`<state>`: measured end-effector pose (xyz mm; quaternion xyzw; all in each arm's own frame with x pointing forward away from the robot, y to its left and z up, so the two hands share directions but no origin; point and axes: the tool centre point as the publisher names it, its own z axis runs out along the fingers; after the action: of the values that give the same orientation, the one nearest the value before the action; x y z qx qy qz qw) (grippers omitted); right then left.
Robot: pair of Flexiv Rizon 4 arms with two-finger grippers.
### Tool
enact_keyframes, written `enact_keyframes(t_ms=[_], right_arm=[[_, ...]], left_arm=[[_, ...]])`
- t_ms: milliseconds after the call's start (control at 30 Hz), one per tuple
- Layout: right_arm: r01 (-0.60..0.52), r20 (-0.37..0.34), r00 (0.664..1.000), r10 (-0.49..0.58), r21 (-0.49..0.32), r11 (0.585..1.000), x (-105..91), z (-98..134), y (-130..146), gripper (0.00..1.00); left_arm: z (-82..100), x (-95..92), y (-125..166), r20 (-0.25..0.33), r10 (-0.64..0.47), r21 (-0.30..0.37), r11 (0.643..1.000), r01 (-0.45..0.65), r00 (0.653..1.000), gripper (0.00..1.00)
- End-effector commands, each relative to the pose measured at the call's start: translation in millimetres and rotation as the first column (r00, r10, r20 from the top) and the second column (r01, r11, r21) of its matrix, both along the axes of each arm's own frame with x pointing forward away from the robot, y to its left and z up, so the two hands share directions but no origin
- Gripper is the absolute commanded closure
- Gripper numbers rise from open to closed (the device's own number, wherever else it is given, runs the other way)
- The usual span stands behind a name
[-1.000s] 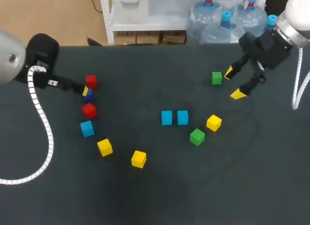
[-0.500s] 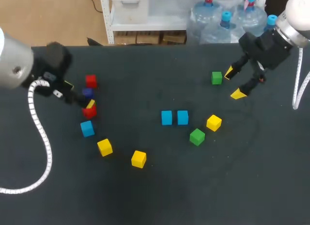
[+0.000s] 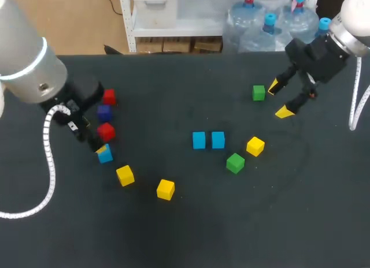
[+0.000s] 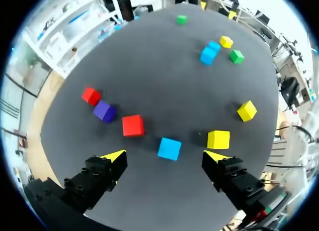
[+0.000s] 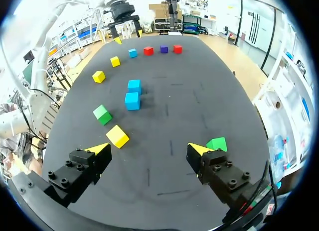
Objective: Place the blue cubes, place green cubes on the blue cubes, place the yellow cubes on the green cubes, then place the red cubes on the yellow cubes, and place purple cube on the red cubes.
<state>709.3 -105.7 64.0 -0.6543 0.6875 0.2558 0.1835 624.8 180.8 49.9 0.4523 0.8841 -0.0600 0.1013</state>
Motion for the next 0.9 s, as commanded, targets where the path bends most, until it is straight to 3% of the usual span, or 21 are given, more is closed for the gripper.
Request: enact_keyframes(t_ms=[33,67,533,600,700,900], right_arm=[[-0.001,0.000,1.000,0.001,0.001,1.000,0.2,-0.3,0.1,0.00],[-0.001,0.000,1.000,0.001,0.001,1.000,0.2,-0.3,0.1,0.00],[-0.001,0.000,1.000,0.001,0.001,1.000,0.2,-0.3,0.1,0.00],[-0.001,0.000,1.000,0.001,0.001,1.000,0.2,-0.3,0.1,0.00],[-0.001,0.000,1.000,0.001,0.001,1.000,0.2,-0.3,0.1,0.00],[-0.001,0.000,1.000,0.001,0.001,1.000,0.2,-0.3,0.1,0.00]], left_arm=[[-5.7,10.4,-0.3,-0.059,0.026,0.011,1.000,-0.026,0.998,0.00],[-2.9,11.2,-0.2,-0.053,0.049,-0.031,0.998,-0.051,0.997,0.00],[-2.9,11.2,-0.2,-0.053,0.049,-0.031,0.998,-0.051,0.997,0.00],[-4.4,15.2,-3.4,-0.067,0.016,0.075,0.997,-0.011,0.998,0.00],[-13.7,18.3,-8.3,-0.093,-0.031,0.123,0.991,0.042,0.995,0.00],[-35.7,18.1,-9.2,-0.132,-0.073,0.115,0.989,0.088,0.989,0.00]])
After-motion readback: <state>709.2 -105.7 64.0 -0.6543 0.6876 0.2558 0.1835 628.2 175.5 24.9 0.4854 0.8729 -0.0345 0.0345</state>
